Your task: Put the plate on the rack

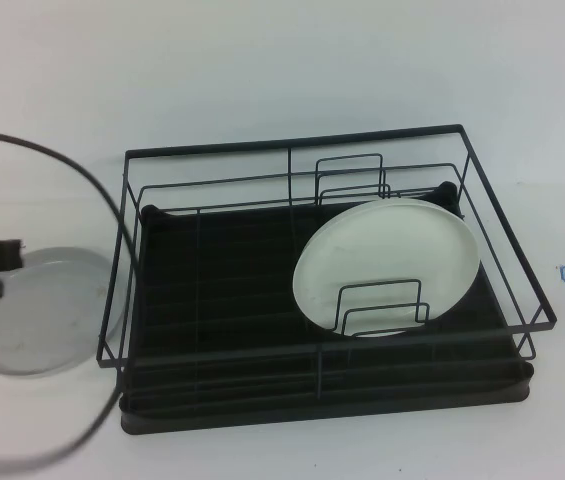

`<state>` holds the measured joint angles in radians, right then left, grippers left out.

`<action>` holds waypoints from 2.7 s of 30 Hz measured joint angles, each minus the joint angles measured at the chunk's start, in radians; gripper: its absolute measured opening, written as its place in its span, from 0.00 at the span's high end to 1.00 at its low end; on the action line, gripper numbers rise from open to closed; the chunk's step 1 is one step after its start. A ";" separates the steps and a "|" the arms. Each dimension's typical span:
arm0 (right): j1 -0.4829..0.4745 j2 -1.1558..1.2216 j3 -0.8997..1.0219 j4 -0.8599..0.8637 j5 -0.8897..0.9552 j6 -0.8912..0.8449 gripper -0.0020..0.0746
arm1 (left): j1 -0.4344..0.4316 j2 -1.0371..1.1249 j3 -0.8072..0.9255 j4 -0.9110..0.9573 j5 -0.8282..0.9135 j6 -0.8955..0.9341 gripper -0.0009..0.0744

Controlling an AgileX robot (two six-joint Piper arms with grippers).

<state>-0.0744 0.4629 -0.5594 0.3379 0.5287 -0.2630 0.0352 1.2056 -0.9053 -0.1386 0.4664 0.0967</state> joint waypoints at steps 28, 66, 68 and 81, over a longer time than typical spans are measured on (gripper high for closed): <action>0.000 0.037 0.076 0.216 0.212 -0.236 0.95 | 0.277 0.773 -0.498 -0.123 0.116 0.164 0.52; 0.000 0.044 0.136 0.365 0.161 -0.236 0.95 | 0.345 0.672 -0.552 -0.215 0.247 0.378 0.98; 0.000 0.044 0.143 0.383 0.151 -0.236 0.95 | 0.368 0.616 -0.552 -0.213 0.241 0.357 0.98; 0.000 0.044 0.145 1.073 0.287 -0.856 0.95 | 0.291 0.328 -0.552 -0.845 0.344 0.727 0.98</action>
<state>-0.0744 0.5065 -0.4145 1.4107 0.8154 -1.1189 0.3259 1.5336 -1.4573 -0.9839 0.8100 0.8233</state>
